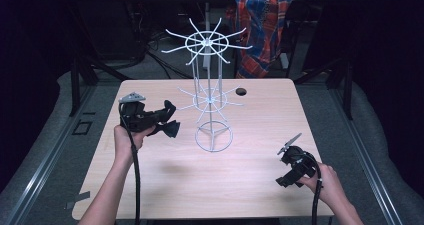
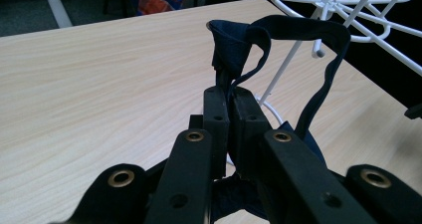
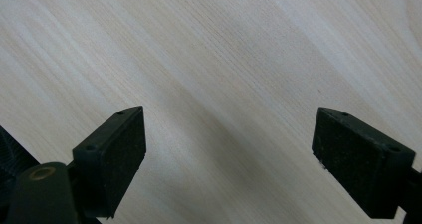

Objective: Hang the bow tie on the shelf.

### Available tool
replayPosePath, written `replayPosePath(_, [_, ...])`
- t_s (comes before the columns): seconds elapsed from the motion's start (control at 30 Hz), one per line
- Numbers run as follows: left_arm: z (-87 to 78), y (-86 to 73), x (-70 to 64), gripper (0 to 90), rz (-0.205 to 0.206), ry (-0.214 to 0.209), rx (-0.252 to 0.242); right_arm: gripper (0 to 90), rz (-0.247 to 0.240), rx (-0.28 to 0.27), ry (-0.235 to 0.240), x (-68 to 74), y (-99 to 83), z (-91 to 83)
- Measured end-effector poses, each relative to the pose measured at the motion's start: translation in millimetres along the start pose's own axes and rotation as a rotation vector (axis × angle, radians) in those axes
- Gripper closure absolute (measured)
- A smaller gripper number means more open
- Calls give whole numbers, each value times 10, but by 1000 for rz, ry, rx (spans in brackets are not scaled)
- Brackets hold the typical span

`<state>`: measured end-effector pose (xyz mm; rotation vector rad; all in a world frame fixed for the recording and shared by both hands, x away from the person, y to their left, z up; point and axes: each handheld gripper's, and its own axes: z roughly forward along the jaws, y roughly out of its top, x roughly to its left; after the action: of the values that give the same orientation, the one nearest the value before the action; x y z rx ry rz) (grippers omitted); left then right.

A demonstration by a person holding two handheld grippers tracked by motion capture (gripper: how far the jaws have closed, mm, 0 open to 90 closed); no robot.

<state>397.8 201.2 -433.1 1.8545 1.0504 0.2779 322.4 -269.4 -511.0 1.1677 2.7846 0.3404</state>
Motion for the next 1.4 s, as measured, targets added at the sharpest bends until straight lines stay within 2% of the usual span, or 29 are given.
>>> replayPosePath(0.37, [96, 28, -42, 863, 12, 0, 13, 136, 6, -5, 0, 6, -6, 1])
replayPosePath(0.6, [183, 46, -94, 863, 30, 4, 28, 137, -7, 13, -2, -1, 0, -13])
replayPosePath(0.93, [285, 53, -136, 863, 44, 4, 42, 137, 2, 1, -3, 1, -8, -6])
replayPosePath(1.17, [337, 50, -149, 864, 36, -8, 40, 137, 2, 1, -1, 1, -10, -5])
replayPosePath(1.2, [350, 52, -155, 864, 40, -11, 52, 137, 3, 2, -5, 1, -9, -6])
replayPosePath(1.4, [409, 50, -179, 864, 43, -5, 54, 138, 3, 0, 1, -3, -12, -4])
